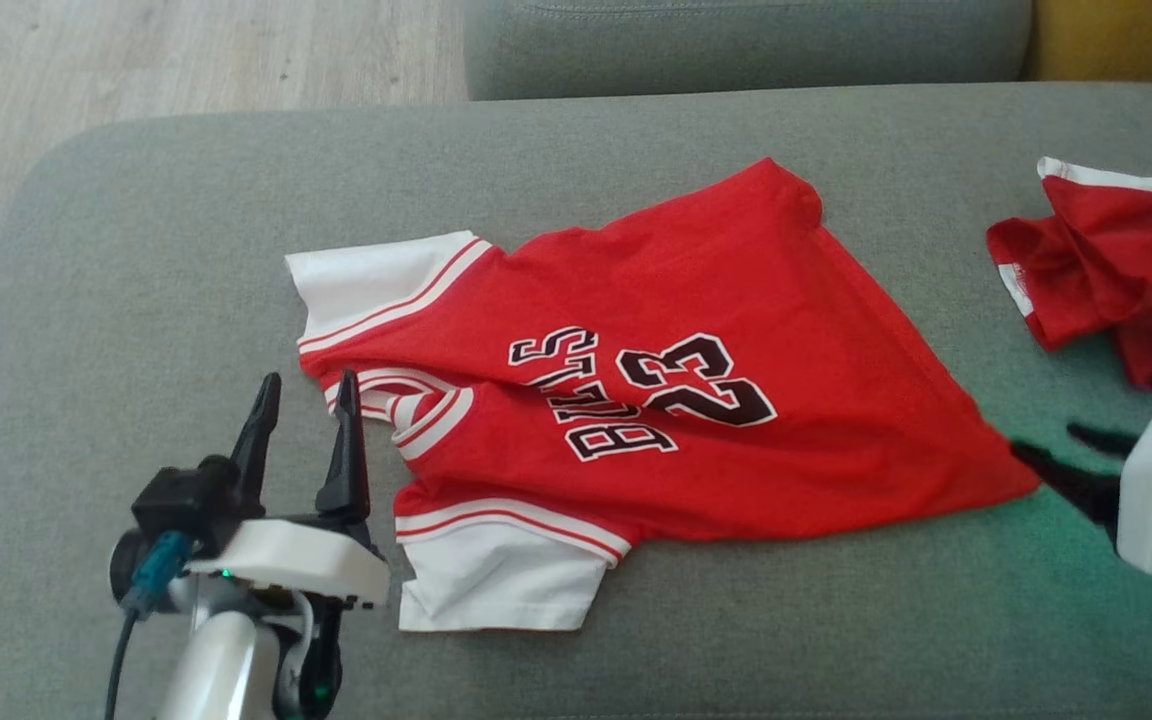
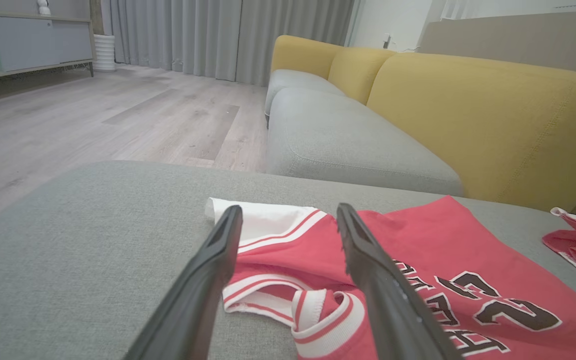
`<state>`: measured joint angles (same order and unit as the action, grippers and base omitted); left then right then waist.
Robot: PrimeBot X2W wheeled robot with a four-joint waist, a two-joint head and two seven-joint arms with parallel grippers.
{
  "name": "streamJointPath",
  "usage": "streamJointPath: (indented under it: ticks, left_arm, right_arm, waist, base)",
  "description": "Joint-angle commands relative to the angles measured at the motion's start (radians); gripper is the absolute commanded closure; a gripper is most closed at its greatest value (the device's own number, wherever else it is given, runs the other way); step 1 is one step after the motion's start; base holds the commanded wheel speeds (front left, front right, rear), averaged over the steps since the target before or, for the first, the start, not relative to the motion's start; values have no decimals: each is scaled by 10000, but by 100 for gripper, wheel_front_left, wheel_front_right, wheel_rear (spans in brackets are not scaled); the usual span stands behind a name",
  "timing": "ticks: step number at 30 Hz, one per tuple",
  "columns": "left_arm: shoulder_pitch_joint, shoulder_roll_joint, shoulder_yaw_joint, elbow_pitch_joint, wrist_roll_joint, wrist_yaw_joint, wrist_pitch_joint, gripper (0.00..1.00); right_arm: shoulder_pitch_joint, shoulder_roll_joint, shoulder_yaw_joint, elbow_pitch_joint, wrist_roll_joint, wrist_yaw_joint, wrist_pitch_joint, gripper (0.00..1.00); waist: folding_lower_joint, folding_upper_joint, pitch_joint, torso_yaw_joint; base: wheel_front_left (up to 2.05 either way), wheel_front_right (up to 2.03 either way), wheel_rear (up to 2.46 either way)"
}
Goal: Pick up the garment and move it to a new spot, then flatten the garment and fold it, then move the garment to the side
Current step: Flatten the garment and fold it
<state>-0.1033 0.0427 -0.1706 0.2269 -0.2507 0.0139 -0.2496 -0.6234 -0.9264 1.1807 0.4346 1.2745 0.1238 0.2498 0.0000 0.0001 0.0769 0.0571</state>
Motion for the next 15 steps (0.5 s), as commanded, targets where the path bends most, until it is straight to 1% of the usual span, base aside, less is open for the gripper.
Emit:
streamJointPath:
  ticks: [1, 5, 8, 10, 11, 14, 15]
  left_arm:
    - [-167, 76, 476, -300, 157, -91, -122, 0]
    - [-355, 172, 523, -196, 268, -326, -122, 0]
    - [-846, 449, 405, 150, 245, -653, 212, 0]
    - [-1350, 715, 339, 373, 189, -838, 853, 0]
    - [-1350, 715, 339, 373, 189, -838, 853, 0]
    - [-2221, 1037, 407, 796, -427, -1134, 2223, 0]
    - [-2511, 1292, 271, 1037, -506, -1228, 2852, 0]
  right_arm:
    - [153, -323, -519, -268, -91, 69, -588, 0]
    - [311, -286, -1525, -797, -315, 69, -1936, 0]
    - [591, 38, -2303, -941, -733, 69, -3017, 0]
    - [893, 397, -2790, -998, -976, 69, -3581, 0]
    - [893, 397, -2790, -998, -976, 69, -3581, 0]
    - [1367, 988, -3502, -1025, -1404, 69, -4221, 0]
    - [1508, 1193, -3696, -1042, -1563, 69, -4342, 0]
  waist:
    - [0, -1, -53, 21]
    - [0, -1, -104, 12]
    - [0, -1, -91, -18]
    - [0, -1, -68, -73]
    - [0, -1, -68, -73]
    - [0, -1, 9, -227]
    - [0, -1, 45, -300]
  base:
    - [0, 0, 0]
    - [0, 0, 0]
    - [0, 0, 0]
    - [0, 0, 0]
    - [0, 0, 0]
    - [0, 0, 0]
    - [0, 0, 0]
